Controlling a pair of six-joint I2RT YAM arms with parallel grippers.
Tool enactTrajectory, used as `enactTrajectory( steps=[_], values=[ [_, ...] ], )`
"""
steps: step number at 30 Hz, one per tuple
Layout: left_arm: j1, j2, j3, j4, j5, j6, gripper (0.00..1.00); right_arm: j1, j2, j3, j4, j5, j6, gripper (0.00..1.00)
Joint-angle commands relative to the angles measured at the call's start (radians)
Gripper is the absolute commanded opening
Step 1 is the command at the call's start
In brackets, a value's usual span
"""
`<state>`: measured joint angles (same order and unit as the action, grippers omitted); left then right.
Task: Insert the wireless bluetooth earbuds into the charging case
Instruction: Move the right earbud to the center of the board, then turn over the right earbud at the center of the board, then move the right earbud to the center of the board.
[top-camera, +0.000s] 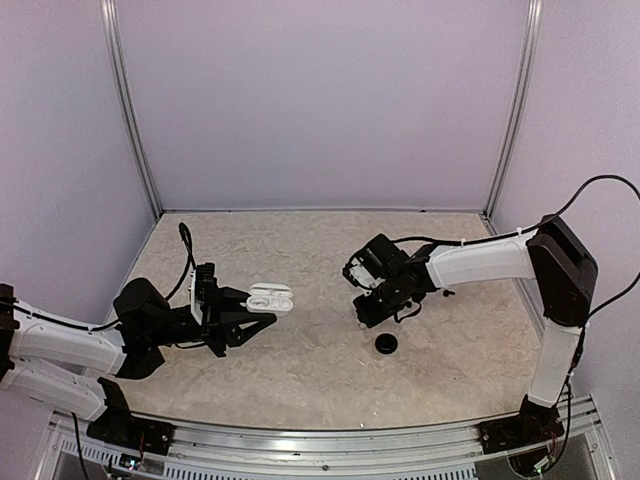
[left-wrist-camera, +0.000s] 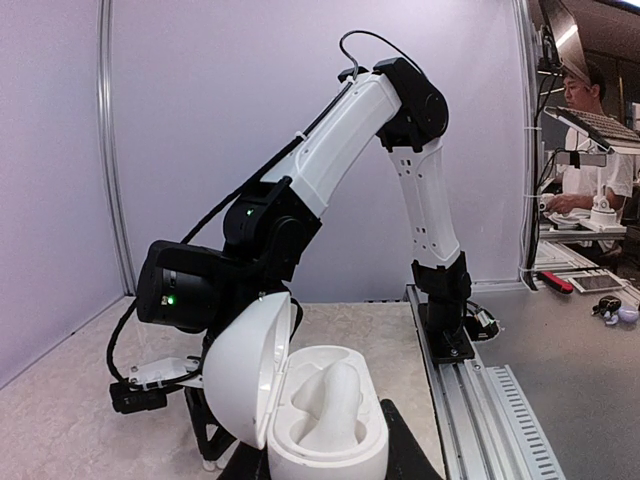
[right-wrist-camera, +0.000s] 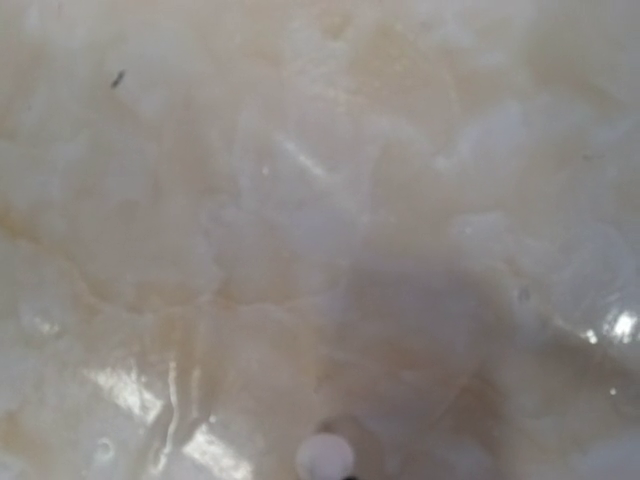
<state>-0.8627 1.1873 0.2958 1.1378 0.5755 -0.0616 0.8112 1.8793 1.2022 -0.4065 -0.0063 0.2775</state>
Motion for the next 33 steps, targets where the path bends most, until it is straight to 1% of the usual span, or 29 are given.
enactTrajectory(
  steps=[1, 5, 9, 11, 15, 17, 19, 20, 22, 23, 25, 26, 30, 31, 33],
  values=[
    [0.006, -0.012, -0.007, 0.040, -0.001, -0.003, 0.00, 0.002, 0.001, 0.006, -0.015, 0.009, -0.010, 0.07],
    [0.006, -0.011, -0.004, 0.041, 0.001, -0.003, 0.00, 0.002, -0.019, -0.002, -0.007, -0.044, -0.002, 0.10],
    [0.007, -0.005, 0.000, 0.043, 0.004, -0.004, 0.00, 0.000, -0.038, -0.003, -0.012, -0.094, -0.017, 0.18],
    [0.006, -0.005, 0.001, 0.042, 0.003, -0.003, 0.00, -0.010, -0.067, -0.017, 0.013, -0.160, -0.024, 0.18],
    [0.007, -0.006, 0.003, 0.042, 0.004, -0.003, 0.00, -0.023, -0.110, -0.025, 0.056, -0.343, -0.081, 0.21],
    [0.007, -0.006, 0.004, 0.041, 0.004, -0.003, 0.00, -0.029, -0.137, -0.032, 0.074, -0.388, -0.119, 0.21],
    [0.007, -0.006, 0.005, 0.040, 0.004, -0.003, 0.00, -0.031, -0.152, -0.019, 0.060, -0.374, -0.188, 0.21],
    [0.007, -0.008, 0.005, 0.039, 0.004, -0.003, 0.00, -0.031, -0.156, -0.013, 0.044, -0.340, -0.230, 0.21],
    [0.008, -0.011, 0.005, 0.037, 0.002, -0.001, 0.00, -0.031, -0.150, 0.004, 0.003, -0.227, -0.319, 0.22],
    [0.007, -0.011, 0.005, 0.037, 0.001, -0.001, 0.00, -0.030, -0.136, 0.020, -0.044, -0.145, -0.354, 0.22],
    [0.007, -0.011, 0.005, 0.036, 0.000, 0.000, 0.00, -0.032, -0.108, 0.044, -0.101, -0.025, -0.393, 0.21],
    [0.008, -0.012, 0.005, 0.036, -0.001, 0.000, 0.00, -0.031, -0.098, 0.046, -0.117, 0.006, -0.404, 0.21],
    [0.008, -0.012, 0.006, 0.031, -0.002, 0.004, 0.00, -0.031, -0.095, 0.008, -0.112, 0.008, -0.419, 0.25],
    [0.008, -0.009, 0.008, 0.033, -0.001, 0.005, 0.00, -0.031, -0.093, 0.002, -0.105, -0.022, -0.421, 0.26],
    [0.008, -0.004, 0.011, 0.034, 0.002, 0.005, 0.00, -0.031, -0.088, -0.010, -0.087, -0.032, -0.415, 0.29]
  ],
)
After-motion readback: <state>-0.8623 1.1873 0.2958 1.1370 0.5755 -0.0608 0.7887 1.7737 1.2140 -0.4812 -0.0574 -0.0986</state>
